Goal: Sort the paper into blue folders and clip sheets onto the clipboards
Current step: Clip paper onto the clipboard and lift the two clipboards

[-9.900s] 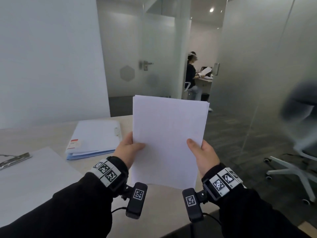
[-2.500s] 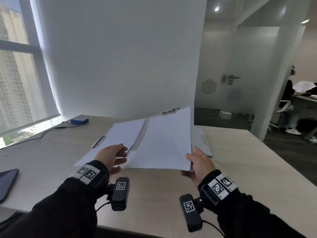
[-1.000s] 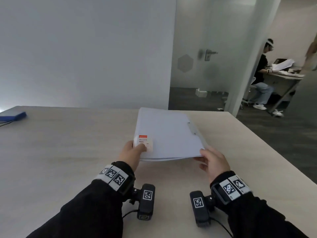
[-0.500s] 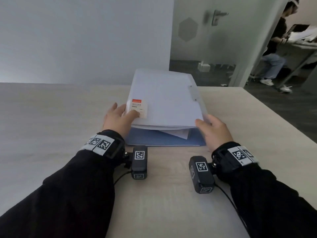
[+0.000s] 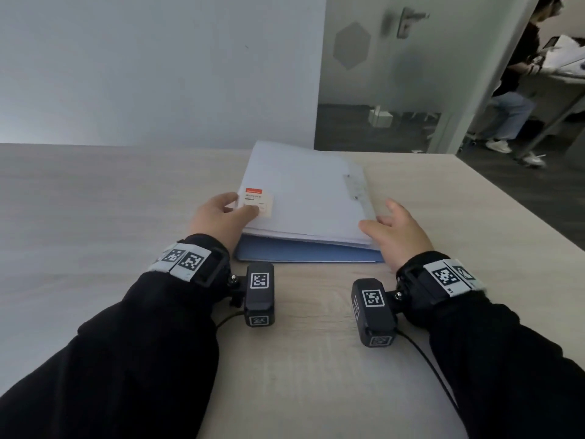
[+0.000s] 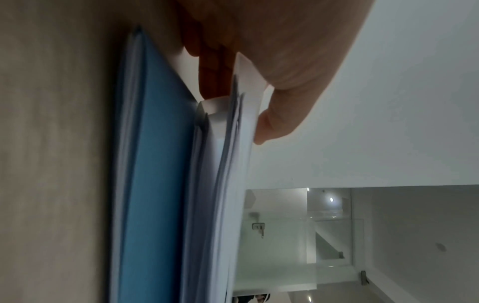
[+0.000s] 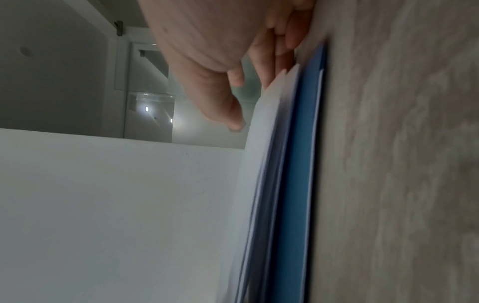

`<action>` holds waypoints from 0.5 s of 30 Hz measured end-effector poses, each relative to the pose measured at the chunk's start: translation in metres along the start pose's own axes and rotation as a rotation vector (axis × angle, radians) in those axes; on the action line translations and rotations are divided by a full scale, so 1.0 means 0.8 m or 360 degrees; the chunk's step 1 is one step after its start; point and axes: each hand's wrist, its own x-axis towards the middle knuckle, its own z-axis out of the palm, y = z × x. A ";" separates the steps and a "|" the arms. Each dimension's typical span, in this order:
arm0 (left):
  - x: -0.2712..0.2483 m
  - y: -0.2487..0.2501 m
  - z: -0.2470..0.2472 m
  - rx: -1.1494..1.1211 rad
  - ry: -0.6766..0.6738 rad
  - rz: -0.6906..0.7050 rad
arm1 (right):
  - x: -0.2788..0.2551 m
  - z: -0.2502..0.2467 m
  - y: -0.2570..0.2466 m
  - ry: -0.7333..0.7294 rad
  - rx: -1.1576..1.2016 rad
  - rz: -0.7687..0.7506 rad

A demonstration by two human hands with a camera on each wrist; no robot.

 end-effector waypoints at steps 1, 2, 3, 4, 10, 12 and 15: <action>-0.005 0.001 -0.002 0.0050 0.0015 0.0014 | -0.002 -0.001 -0.001 -0.0011 0.0008 0.0003; -0.012 0.002 -0.004 0.0068 0.0031 0.0016 | -0.003 -0.003 -0.001 -0.0025 0.0032 0.0009; -0.019 0.003 -0.005 0.0077 0.0049 0.0013 | -0.005 -0.004 -0.001 -0.0026 0.0060 0.0007; -0.027 0.003 -0.007 0.0072 0.0072 0.0017 | -0.008 -0.005 0.000 -0.0025 0.0091 0.0001; -0.072 0.003 -0.021 0.0017 0.0128 0.0011 | -0.044 -0.013 0.000 -0.0009 0.0210 -0.0056; -0.088 0.006 -0.028 -0.0061 0.0143 0.0013 | -0.061 -0.020 0.000 0.0048 0.0227 -0.0081; -0.119 0.001 -0.046 -0.0078 0.0154 0.0026 | -0.094 -0.030 0.011 0.0158 0.0303 -0.0062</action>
